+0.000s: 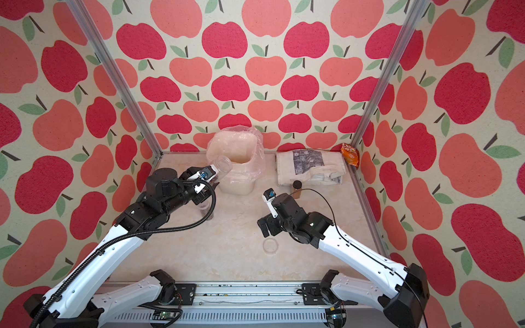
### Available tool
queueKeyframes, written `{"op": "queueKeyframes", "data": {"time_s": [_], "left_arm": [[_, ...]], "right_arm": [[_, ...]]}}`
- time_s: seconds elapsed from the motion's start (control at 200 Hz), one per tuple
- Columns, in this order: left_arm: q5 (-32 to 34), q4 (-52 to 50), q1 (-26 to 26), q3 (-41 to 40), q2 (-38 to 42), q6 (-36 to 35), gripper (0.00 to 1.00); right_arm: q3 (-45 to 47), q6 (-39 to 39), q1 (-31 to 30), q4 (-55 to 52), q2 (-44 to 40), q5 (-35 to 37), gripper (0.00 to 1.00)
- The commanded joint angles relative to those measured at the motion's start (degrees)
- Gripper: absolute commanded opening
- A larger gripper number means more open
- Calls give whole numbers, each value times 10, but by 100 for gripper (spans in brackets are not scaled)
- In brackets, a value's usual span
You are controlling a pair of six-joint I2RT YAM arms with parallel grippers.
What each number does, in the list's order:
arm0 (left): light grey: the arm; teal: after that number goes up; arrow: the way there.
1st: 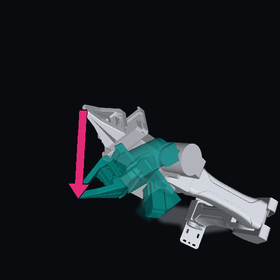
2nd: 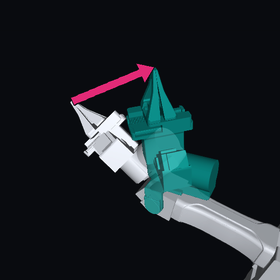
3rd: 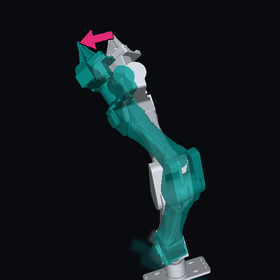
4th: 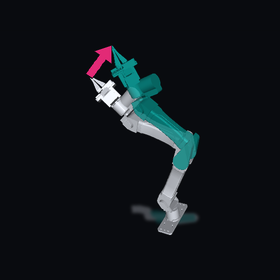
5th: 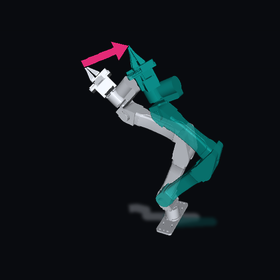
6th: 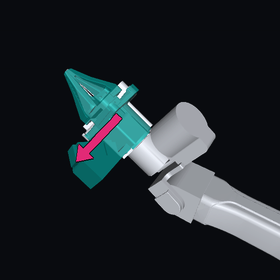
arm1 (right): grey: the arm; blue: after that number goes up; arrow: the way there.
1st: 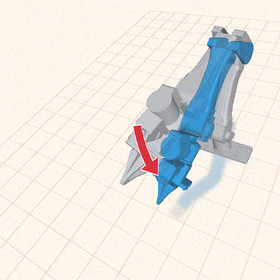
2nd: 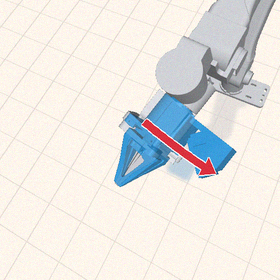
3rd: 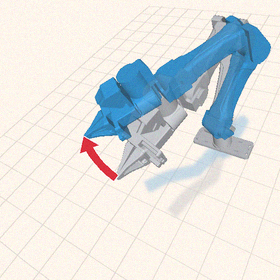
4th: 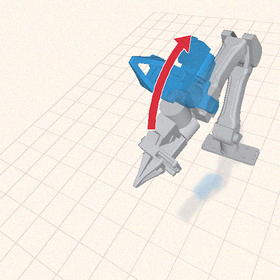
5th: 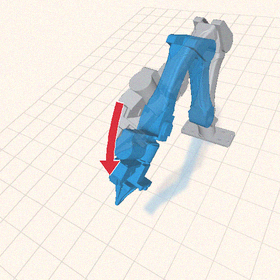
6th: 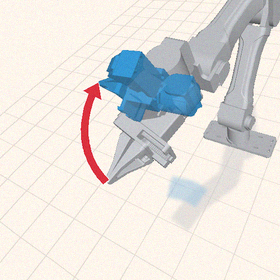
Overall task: Empty the moldy dried flower tea in the jars
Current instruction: Pour the moldy dried flower tea into the trash bin.
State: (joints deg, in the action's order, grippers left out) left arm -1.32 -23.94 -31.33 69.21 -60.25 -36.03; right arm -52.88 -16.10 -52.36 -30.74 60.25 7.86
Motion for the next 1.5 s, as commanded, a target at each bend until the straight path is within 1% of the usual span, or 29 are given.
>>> {"op": "queueKeyframes", "data": {"time_s": [0.0, 0.115, 0.2, 0.35, 0.47, 0.69, 0.951, 1.171, 1.491], "left_arm": [[12, -59, 25, 58, -32, -37, 13], [3, -84, 54, 115, -76, -58, 13], [0, -102, 67, 153, -104, -75, 13], [-28, -120, 96, 208, -143, -88, 13], [-26, -139, 115, 250, -182, -109, 12], [19, -176, 131, 320, -261, -158, 10], [84, -217, 138, 388, -344, -225, 7], [111, -220, 134, 429, -377, -268, 6], [197, -223, 108, 505, -439, -360, 2]], "right_arm": [[26, 2, 17, 40, -34, 16, 99], [43, -7, 40, 55, -66, -17, 99], [56, -14, 51, 62, -83, -19, 99], [74, -13, 65, 69, -112, -22, 99], [84, -4, 67, 79, -125, -29, 99], [91, 16, 69, 96, -131, -29, 99], [93, 15, 73, 97, -114, -40, 99], [111, 7, 74, 101, -112, -40, 99], [113, 8, 74, 102, -99, -43, 99]]}}
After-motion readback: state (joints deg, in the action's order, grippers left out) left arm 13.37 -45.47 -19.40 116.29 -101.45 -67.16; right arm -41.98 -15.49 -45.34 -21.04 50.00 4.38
